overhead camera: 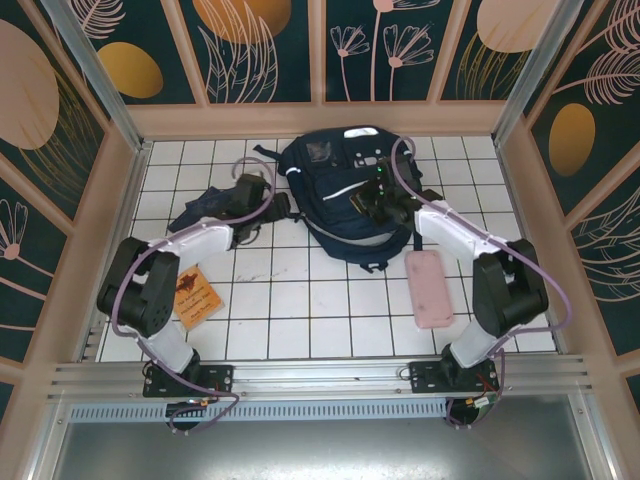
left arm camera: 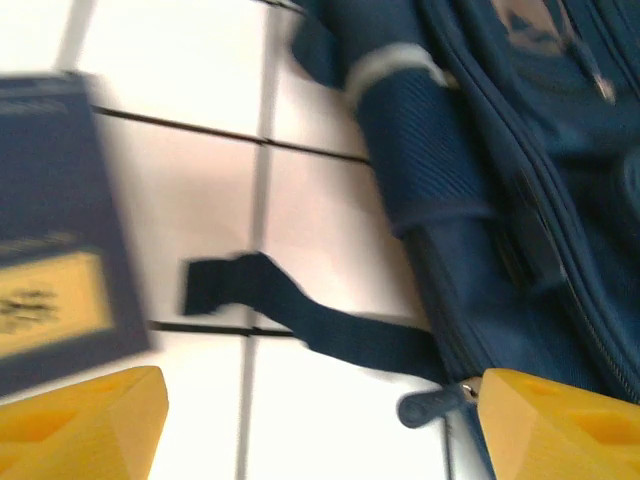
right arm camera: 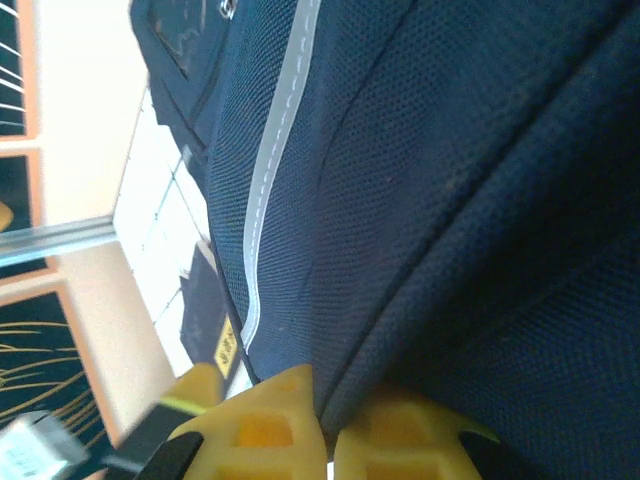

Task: Pack the student bag

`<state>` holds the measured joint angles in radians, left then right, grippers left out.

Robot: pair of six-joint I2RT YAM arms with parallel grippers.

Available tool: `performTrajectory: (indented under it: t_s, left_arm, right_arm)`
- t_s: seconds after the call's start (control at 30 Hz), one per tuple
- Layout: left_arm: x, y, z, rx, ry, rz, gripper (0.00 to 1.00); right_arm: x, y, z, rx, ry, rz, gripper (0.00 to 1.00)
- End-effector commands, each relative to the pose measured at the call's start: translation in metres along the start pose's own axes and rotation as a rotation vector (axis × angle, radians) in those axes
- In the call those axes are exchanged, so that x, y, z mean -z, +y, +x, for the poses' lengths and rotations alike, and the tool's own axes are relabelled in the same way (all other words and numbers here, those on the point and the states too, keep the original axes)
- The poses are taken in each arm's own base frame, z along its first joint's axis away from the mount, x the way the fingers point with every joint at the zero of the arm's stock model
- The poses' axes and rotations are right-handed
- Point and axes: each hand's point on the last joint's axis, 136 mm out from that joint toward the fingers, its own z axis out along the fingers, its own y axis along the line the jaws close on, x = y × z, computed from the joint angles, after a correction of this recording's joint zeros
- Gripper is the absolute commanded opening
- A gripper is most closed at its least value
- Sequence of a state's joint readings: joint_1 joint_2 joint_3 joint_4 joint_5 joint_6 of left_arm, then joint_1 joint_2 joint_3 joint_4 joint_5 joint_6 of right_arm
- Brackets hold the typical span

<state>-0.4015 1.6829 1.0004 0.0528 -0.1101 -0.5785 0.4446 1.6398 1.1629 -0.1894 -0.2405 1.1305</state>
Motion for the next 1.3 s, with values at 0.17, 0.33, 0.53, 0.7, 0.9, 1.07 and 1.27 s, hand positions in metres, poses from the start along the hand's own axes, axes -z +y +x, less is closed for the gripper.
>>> performTrajectory:
  t_s: [0.17,0.33,0.53,0.7,0.9,1.07,1.27]
  left_arm:
    - [-0.019,0.119,-0.036,0.212,0.009,-0.275,0.87]
    - [-0.049,0.146,-0.032,0.202,0.087,-0.375,0.87]
    - [-0.065,0.149,0.009,0.173,0.257,-0.386,0.80]
    - [-0.047,0.122,0.057,0.243,0.347,-0.287,0.77]
    - [-0.023,0.085,0.105,0.329,0.402,-0.239,0.74]
    - [0.000,0.049,0.135,0.390,0.437,-0.128,0.74]
    - [0.022,0.022,0.088,0.263,0.356,-0.056,0.81]
  right_arm:
    - [-0.049,0.043,-0.008,0.147,0.050,-0.106,0.00]
    - [-0.055,0.043,-0.003,0.183,0.091,-0.111,0.24]
    - [-0.036,0.045,0.004,0.231,0.096,-0.144,0.54]
    - [-0.018,0.044,0.005,0.257,0.066,-0.142,0.60]
    - [-0.004,0.043,0.008,0.269,0.044,-0.147,0.61]
    - [0.003,0.037,0.015,0.282,0.041,-0.139,0.61]
    - [-0.002,0.027,0.034,0.370,0.048,-0.095,0.61]
